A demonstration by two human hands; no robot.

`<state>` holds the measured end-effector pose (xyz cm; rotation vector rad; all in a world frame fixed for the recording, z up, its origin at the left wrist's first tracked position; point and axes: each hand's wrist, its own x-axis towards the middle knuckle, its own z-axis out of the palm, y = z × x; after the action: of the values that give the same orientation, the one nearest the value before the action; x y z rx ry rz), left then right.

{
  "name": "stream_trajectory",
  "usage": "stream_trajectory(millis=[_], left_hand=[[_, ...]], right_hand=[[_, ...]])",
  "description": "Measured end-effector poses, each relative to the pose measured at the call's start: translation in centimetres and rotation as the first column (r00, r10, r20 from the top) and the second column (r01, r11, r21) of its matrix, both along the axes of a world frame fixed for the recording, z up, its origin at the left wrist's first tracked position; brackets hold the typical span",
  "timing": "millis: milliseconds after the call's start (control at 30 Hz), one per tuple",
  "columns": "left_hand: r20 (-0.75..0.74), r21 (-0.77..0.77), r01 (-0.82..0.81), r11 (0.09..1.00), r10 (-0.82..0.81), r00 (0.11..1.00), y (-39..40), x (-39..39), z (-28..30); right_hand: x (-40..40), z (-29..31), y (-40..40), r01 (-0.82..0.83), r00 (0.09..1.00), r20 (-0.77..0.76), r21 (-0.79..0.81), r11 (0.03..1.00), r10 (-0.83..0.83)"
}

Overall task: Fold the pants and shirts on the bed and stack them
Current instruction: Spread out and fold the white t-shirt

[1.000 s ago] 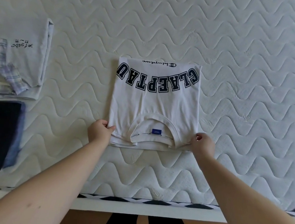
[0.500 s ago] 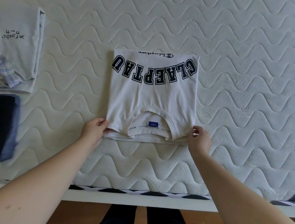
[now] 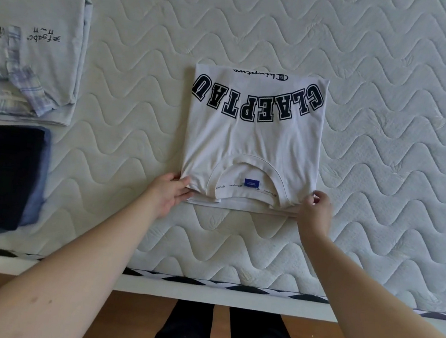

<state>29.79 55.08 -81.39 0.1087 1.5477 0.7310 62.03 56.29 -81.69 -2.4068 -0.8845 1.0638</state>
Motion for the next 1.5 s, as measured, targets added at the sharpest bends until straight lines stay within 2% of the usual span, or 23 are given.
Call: stream_trajectory(millis=[100,233,300,433,500,533,600,633,700,833,967,1033,1133,1200,1267,1367,1500], left_hand=[[-0.060,-0.020,0.033,0.999,-0.034,0.998,0.2,-0.2,-0.3],[-0.215,0.026,0.029,0.999,-0.023,0.976,0.8,0.4,-0.9],[-0.296,0.051,0.022,0.998,-0.006,0.955,0.8,0.5,-1.2],[-0.273,0.025,-0.061,0.998,0.066,0.960,0.5,0.2,-1.7],[-0.441,0.010,0.056,0.998,-0.046,0.896,0.2,-0.2,-2.2],[-0.542,-0.007,0.139,0.990,-0.121,0.831,0.0,-0.4,-2.4],[-0.689,-0.089,0.280,0.956,-0.262,0.676,0.0,-0.6,-2.5],[-0.714,-0.126,0.318,0.940,-0.308,0.628,0.0,-0.5,-2.4],[-0.725,-0.167,0.352,0.921,-0.356,0.589,0.2,-0.3,-2.3],[-0.712,-0.227,0.366,0.902,-0.410,0.570,0.7,-0.1,-2.0],[-0.624,-0.308,0.513,0.801,-0.578,0.526,1.7,-0.7,-1.6],[-0.582,-0.280,0.526,0.803,-0.577,0.573,1.9,-0.9,-1.3],[-0.530,-0.145,0.499,0.854,-0.493,0.690,1.3,-1.0,-0.9],[-0.447,-0.043,0.400,0.916,-0.376,0.812,0.9,-0.7,-0.6],[-0.353,-0.011,0.257,0.966,-0.244,0.903,0.8,-0.2,0.0],[-0.294,0.006,0.165,0.986,-0.156,0.943,0.7,0.4,2.1],[-0.257,0.079,0.122,0.989,-0.098,0.961,0.7,0.1,7.4]], right_hand=[[0.7,0.0,1.3,0.052,0.998,-0.043,-0.035,0.998,-0.054],[2.0,0.0,1.9,-0.039,0.999,0.014,-0.083,0.996,0.040],[2.3,0.4,2.0,-0.037,0.999,-0.004,-0.073,0.997,0.037],[2.9,0.9,1.6,0.099,0.958,-0.267,-0.045,0.994,-0.107],[3.2,0.7,1.1,0.124,0.940,-0.308,-0.080,0.989,-0.143],[3.3,0.5,1.0,0.110,0.949,-0.286,-0.086,0.990,-0.131],[3.4,0.1,1.0,0.022,0.988,-0.153,-0.079,0.997,-0.034],[3.3,-0.1,1.2,-0.021,0.997,-0.079,-0.083,0.996,0.014],[2.9,-0.3,1.4,-0.031,0.999,-0.008,-0.084,0.996,0.031],[2.2,-0.1,1.6,0.022,1.000,-0.021,-0.071,0.997,-0.023],[2.5,0.5,2.0,-0.116,0.992,-0.080,-0.209,0.971,0.101],[2.3,0.7,2.1,-0.102,0.987,-0.139,-0.181,0.978,0.077],[1.8,1.3,1.6,-0.082,0.982,-0.171,-0.040,0.996,0.074],[1.7,1.7,1.2,-0.015,0.967,-0.254,0.021,1.000,0.020],[1.6,2.4,1.1,0.082,0.924,-0.378,0.032,0.996,-0.064],[1.4,4.4,1.2,0.164,0.850,-0.507,-0.003,0.986,-0.143],[1.0,9.9,1.9,0.161,0.828,-0.549,0.031,0.986,-0.118]])
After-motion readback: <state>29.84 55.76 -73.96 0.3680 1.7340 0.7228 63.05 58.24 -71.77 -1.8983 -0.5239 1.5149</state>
